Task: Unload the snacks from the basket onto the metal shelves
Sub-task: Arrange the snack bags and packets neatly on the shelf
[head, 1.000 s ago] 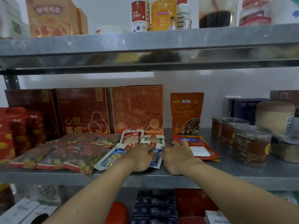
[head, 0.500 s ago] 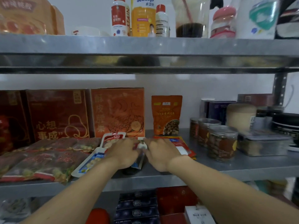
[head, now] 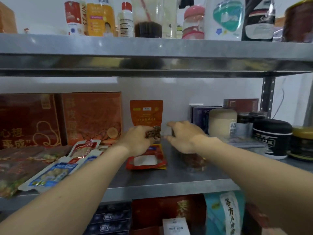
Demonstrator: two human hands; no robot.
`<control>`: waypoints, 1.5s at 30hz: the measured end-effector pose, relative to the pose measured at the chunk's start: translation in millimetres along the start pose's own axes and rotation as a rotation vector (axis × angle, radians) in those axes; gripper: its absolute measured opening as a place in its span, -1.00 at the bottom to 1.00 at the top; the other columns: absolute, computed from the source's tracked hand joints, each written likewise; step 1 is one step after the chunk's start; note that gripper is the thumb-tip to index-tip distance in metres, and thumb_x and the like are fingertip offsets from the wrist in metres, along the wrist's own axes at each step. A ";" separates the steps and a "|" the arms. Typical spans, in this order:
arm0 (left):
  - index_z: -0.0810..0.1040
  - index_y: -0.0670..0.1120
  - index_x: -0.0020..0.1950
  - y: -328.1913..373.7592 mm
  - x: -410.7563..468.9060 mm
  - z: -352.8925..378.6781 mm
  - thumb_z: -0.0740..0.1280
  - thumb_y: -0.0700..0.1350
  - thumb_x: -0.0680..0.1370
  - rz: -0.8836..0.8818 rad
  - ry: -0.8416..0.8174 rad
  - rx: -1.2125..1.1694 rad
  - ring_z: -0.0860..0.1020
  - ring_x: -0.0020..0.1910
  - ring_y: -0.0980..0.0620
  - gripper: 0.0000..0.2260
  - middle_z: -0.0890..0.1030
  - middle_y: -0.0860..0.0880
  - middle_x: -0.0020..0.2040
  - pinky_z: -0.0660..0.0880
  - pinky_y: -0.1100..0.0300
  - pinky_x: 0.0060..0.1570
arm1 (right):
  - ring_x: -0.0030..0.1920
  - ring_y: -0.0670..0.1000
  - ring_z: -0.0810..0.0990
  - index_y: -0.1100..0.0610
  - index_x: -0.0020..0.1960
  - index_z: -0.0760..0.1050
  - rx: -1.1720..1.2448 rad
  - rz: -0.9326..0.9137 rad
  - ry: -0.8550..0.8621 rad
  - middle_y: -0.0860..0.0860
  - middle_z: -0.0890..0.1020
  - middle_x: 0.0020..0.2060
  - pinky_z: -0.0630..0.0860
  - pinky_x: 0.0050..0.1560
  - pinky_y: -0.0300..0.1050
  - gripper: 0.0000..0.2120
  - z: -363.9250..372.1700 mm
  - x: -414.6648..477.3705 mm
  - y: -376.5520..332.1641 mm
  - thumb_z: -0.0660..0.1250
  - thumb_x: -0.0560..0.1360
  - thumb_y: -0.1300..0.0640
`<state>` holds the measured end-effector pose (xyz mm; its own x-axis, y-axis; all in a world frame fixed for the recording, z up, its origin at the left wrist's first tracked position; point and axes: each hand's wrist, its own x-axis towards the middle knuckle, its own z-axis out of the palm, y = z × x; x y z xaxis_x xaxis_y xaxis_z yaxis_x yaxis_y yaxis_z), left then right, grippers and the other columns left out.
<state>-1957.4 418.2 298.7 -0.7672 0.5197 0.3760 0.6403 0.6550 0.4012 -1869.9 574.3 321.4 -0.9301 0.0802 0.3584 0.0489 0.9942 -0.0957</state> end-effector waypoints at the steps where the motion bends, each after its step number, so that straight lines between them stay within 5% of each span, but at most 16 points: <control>1: 0.40 0.04 0.45 5.5 6.5 2.7 0.30 -0.03 0.60 0.015 0.005 -0.013 0.42 0.37 -0.05 -0.59 0.47 0.00 0.40 0.36 0.12 0.28 | 0.29 0.18 0.48 0.03 0.45 0.31 0.029 0.016 0.009 0.08 0.49 0.35 0.48 0.25 0.10 -0.54 -1.1 6.9 11.0 0.17 0.61 -0.12; 20: 0.46 -0.01 0.38 -3.6 169.3 60.7 0.33 -0.03 0.59 0.254 -0.175 0.056 0.44 0.31 -0.02 -0.64 0.42 -0.04 0.41 0.41 0.15 0.21 | 0.18 0.11 0.54 0.19 0.40 0.41 0.234 0.359 -0.225 0.12 0.54 0.27 0.51 0.24 0.01 -0.48 25.7 159.9 94.5 0.36 0.53 -0.04; 25: 0.49 -0.03 0.37 -9.1 187.6 73.6 0.33 -0.03 0.59 0.358 -0.234 0.153 0.45 0.27 -0.04 -0.66 0.48 -0.06 0.35 0.42 0.11 0.22 | 0.09 0.15 0.61 0.27 0.22 0.53 0.246 0.454 -0.358 0.18 0.60 0.13 0.58 0.14 0.01 -0.69 27.8 169.2 100.4 0.35 0.55 0.12; 28: 0.51 -0.04 0.35 -11.4 194.9 72.0 0.28 -0.02 0.62 0.391 -0.241 0.199 0.48 0.23 -0.04 -0.69 0.51 -0.07 0.32 0.40 0.19 0.09 | 0.09 0.15 0.62 0.30 0.21 0.53 0.196 0.453 -0.334 0.19 0.60 0.12 0.59 0.15 0.03 -0.70 30.3 174.0 98.7 0.36 0.56 0.14; 40: 0.53 -0.08 0.34 -23.3 196.5 65.0 0.25 0.00 0.64 0.392 -0.254 0.175 0.55 0.19 -0.05 -0.69 0.55 -0.08 0.31 0.50 0.12 0.12 | 0.02 0.10 0.64 0.21 0.20 0.54 0.260 0.410 -0.286 0.12 0.64 0.05 0.57 0.17 0.04 -0.66 45.3 184.0 93.4 0.41 0.52 0.03; 45: 0.51 -0.09 0.34 -24.3 196.2 64.0 0.22 -0.07 0.65 0.366 -0.253 0.221 0.53 0.24 -0.08 -0.71 0.55 -0.11 0.31 0.52 0.05 0.20 | 0.12 0.13 0.59 0.18 0.31 0.48 0.243 0.408 -0.253 0.12 0.61 0.16 0.53 0.22 0.07 -0.49 48.4 185.4 90.7 0.44 0.48 -0.07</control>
<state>-2125.9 539.4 309.3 -0.4961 0.8362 0.2340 0.8671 0.4911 0.0836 -2055.5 675.9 334.3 -0.9135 0.4066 0.0150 0.3666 0.8384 -0.4033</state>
